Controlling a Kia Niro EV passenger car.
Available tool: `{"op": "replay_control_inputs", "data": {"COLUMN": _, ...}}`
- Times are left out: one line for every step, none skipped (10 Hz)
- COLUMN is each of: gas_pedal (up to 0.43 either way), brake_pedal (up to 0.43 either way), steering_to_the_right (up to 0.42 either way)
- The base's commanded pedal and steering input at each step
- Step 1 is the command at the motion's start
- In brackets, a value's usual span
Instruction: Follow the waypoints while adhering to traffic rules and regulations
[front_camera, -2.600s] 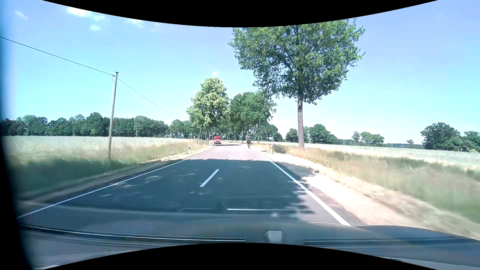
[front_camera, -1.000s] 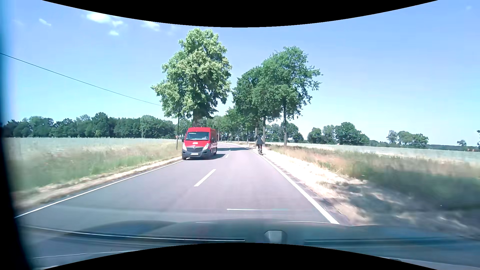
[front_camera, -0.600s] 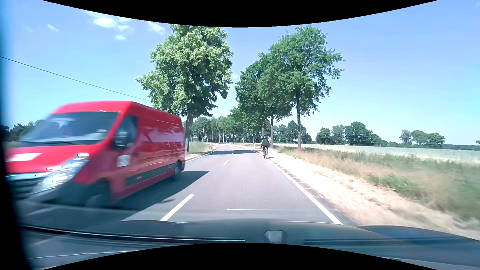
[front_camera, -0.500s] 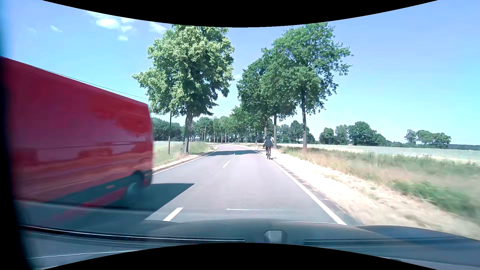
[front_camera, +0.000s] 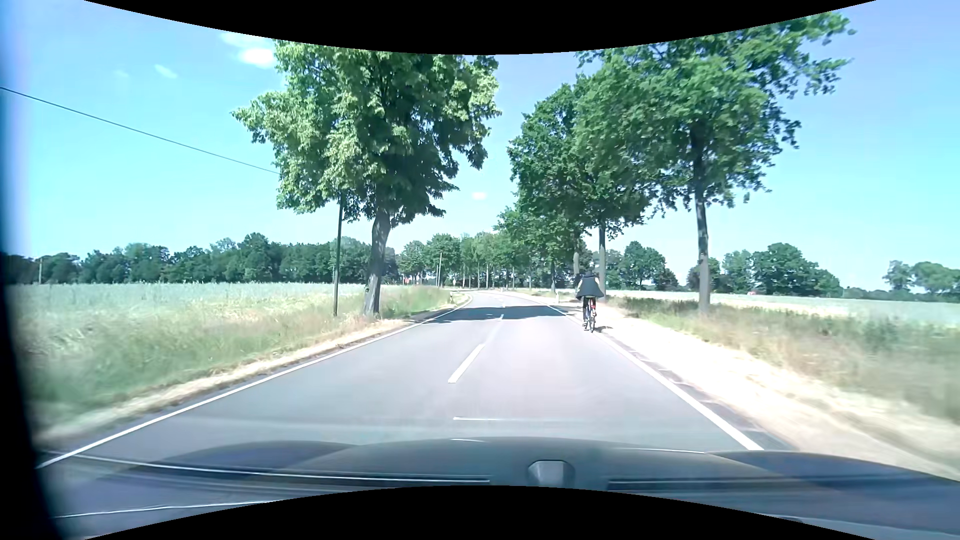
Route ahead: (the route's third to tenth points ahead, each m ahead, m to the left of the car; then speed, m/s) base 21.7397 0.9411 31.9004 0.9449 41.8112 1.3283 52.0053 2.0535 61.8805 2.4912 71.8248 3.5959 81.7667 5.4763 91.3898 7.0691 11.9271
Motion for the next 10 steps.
{"op": "replay_control_inputs", "data": {"gas_pedal": 0.339, "brake_pedal": 0.006, "steering_to_the_right": -0.061}}
{"op": "replay_control_inputs", "data": {"gas_pedal": 0.35, "brake_pedal": 0.006, "steering_to_the_right": -0.051}}
{"op": "replay_control_inputs", "data": {"gas_pedal": 0.358, "brake_pedal": 0.006, "steering_to_the_right": -0.036}}
{"op": "replay_control_inputs", "data": {"gas_pedal": 0.358, "brake_pedal": 0.006, "steering_to_the_right": -0.025}}
{"op": "replay_control_inputs", "data": {"gas_pedal": 0.378, "brake_pedal": 0.006, "steering_to_the_right": -0.014}}
{"op": "replay_control_inputs", "data": {"gas_pedal": 0.39, "brake_pedal": 0.006, "steering_to_the_right": -0.01}}
{"op": "replay_control_inputs", "data": {"gas_pedal": 0.39, "brake_pedal": 0.006, "steering_to_the_right": -0.007}}
{"op": "replay_control_inputs", "data": {"gas_pedal": 0.409, "brake_pedal": 0.006, "steering_to_the_right": -0.003}}
{"op": "replay_control_inputs", "data": {"gas_pedal": 0.421, "brake_pedal": 0.006, "steering_to_the_right": -0.001}}
{"op": "replay_control_inputs", "data": {"gas_pedal": 0.421, "brake_pedal": 0.006, "steering_to_the_right": 0.003}}
